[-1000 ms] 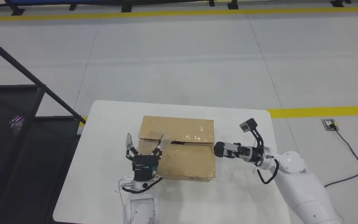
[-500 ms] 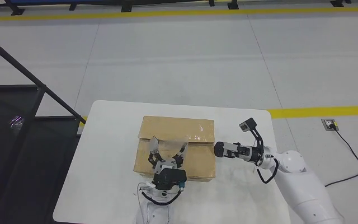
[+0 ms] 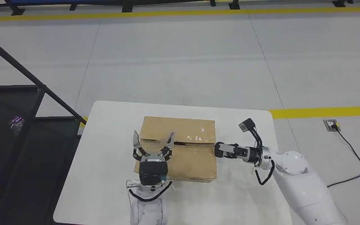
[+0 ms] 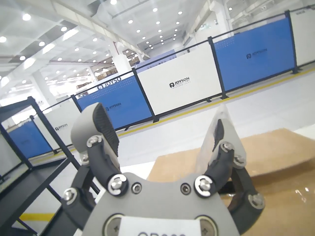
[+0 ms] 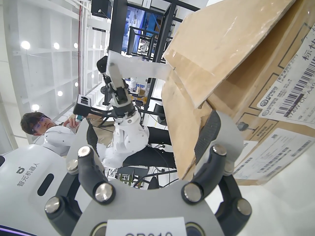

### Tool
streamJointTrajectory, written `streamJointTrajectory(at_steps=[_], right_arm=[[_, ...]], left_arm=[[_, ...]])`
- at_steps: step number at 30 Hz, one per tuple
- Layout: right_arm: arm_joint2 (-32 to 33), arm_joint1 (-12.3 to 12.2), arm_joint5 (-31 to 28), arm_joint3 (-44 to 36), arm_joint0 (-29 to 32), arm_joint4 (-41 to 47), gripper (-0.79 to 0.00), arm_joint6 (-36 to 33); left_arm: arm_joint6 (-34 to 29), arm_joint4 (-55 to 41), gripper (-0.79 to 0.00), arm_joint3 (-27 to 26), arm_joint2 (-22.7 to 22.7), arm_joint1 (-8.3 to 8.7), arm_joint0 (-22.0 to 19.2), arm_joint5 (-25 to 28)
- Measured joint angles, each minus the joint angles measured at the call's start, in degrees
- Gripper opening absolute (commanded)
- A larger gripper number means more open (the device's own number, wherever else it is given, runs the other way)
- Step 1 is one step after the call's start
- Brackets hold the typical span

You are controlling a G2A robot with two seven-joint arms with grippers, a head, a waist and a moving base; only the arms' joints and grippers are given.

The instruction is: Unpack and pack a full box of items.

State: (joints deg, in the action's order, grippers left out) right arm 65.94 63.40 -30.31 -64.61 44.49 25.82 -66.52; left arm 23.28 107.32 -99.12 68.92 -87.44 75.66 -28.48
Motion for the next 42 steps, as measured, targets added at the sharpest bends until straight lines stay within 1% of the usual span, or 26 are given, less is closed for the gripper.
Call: streamJointTrajectory(at_steps=[6, 8, 11, 15, 17, 19, 22, 23, 26, 27, 29, 32, 36, 39, 42], right_arm=[[-1.23, 0.32, 0.64, -0.14, -1.1, -1.04, 0.0, 0.32], [-1.42, 0.44, 1.5, 0.33, -1.38, -1.69, 0.0, 2.56], [-1.4, 0.45, 1.66, 0.43, -1.39, -1.74, 0.0, 2.8], [-1.42, 0.45, 1.65, 0.27, -1.3, -1.82, 0.0, 2.64], [-1.93, 0.48, 0.92, -2.11, -0.77, -4.53, 0.0, 4.59], [-1.95, 0.44, -0.9, -5.26, 0.07, -9.68, 0.0, 8.85], [-1.07, 0.23, -3.3, -12.86, 3.55, -21.13, 0.0, 19.7], [-0.27, 0.1, -3.08, -16.6, 5.88, -26.4, 0.0, 25.04], [1.96, -0.18, -1.08, -25.28, 13.02, -37.1, 0.0, 37.98], [2.07, -0.19, -0.93, -26.28, 13.97, -38.55, 0.0, 40.46], [2.01, -0.19, -0.96, -25.41, 13.1, -38.03, 0.0, 42.0], [1.96, -0.18, -1.01, -24.91, 12.56, -36.79, 0.0, 38.19], [1.58, -0.16, -1.7, -25.23, 12.65, -37.19, 0.0, 37.65], [0.22, 0.08, -2.82, -25.51, 11.42, -41.13, 0.0, 37.76], [-1.71, 0.54, -0.65, -28.53, 10.64, -48.49, 0.0, 40.81]], left_arm=[[-3.19, -17.3, 0.0, -14.66, 6.63, 0.49, 4.01, 8.94], [-5.0, -21.43, 0.0, -18.66, 8.63, 0.67, 5.22, 11.69], [-7.11, -26.91, 0.0, -23.1, 10.95, 0.93, 7.04, 15.93], [-8.27, -33.63, 0.0, -26.94, 13.65, 1.21, 9.98, 20.52], [-9.29, -37.67, 0.0, -28.37, 14.98, 1.3, 11.14, 22.3], [-10.33, -41.01, 0.0, -29.22, 15.91, 1.36, 11.86, 23.49], [-12.14, -45.69, 0.0, -30.02, 17.21, 1.44, 12.42, 24.87], [-12.83, -47.21, 0.0, -30.14, 17.71, 1.49, 12.55, 25.49], [-14.59, -50.38, 0.0, -30.38, 19.08, 1.63, 12.9, 26.49], [-15.15, -51.34, 0.0, -30.47, 19.44, 1.67, 13.04, 26.8], [-16.42, -53.45, 0.0, -30.77, 20.36, 1.77, 13.29, 27.49], [-17.46, -54.04, 0.0, -30.89, 21.47, 1.96, 13.44, 28.35], [-18.06, -51.67, 0.0, -30.34, 21.64, 2.29, 13.73, 30.52], [-18.25, -50.39, 0.0, -29.53, 21.23, 2.47, 13.78, 31.95], [-18.92, -51.46, 0.0, -29.27, 20.26, 2.51, 13.42, 32.03]])
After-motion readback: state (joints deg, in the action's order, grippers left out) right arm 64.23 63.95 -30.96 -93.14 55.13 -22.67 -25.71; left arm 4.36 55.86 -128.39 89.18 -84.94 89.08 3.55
